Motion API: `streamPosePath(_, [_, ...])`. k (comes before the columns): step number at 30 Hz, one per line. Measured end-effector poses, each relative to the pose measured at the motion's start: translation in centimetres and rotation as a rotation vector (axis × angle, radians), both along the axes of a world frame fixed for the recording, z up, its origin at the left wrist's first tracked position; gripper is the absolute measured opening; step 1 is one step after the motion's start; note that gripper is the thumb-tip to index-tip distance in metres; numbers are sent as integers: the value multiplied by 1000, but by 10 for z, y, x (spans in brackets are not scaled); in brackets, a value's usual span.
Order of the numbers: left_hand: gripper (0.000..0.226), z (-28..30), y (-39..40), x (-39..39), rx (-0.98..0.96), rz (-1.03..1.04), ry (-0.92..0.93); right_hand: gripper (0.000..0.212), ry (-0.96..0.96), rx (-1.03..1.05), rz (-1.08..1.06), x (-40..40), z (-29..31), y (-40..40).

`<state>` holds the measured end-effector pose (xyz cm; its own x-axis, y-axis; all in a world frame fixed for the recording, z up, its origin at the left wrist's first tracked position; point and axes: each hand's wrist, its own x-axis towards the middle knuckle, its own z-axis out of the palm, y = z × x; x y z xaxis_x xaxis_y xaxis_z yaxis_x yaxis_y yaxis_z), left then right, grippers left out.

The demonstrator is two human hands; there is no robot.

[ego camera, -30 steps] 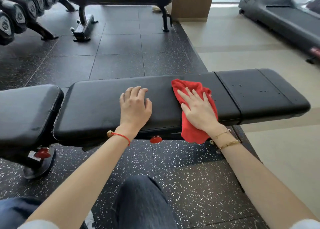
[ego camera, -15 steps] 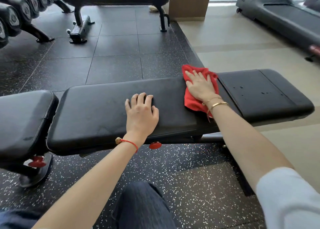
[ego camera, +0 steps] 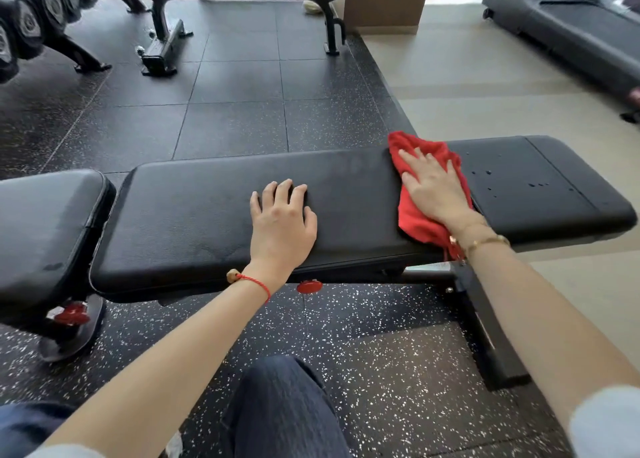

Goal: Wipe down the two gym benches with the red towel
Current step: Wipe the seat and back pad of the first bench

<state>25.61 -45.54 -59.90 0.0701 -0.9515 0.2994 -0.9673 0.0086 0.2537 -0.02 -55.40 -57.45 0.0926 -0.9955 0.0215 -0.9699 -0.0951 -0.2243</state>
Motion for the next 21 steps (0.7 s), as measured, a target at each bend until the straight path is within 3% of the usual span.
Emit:
streamPosePath(3, [41, 1, -1, -2, -2, 9, -6, 53, 35, 26, -52, 18, 2, -23])
streamPosePath(8, [41, 0, -1, 0, -13, 6, 19, 53, 19, -46, 210, 56, -4, 26])
streamPosePath(12, [45, -1, 2, 4, 13, -26, 27, 52, -42, -77, 276, 30, -7, 65])
streamPosePath(21, [46, -1, 0, -1, 23, -8, -14, 53, 24, 20, -17, 10, -1, -8])
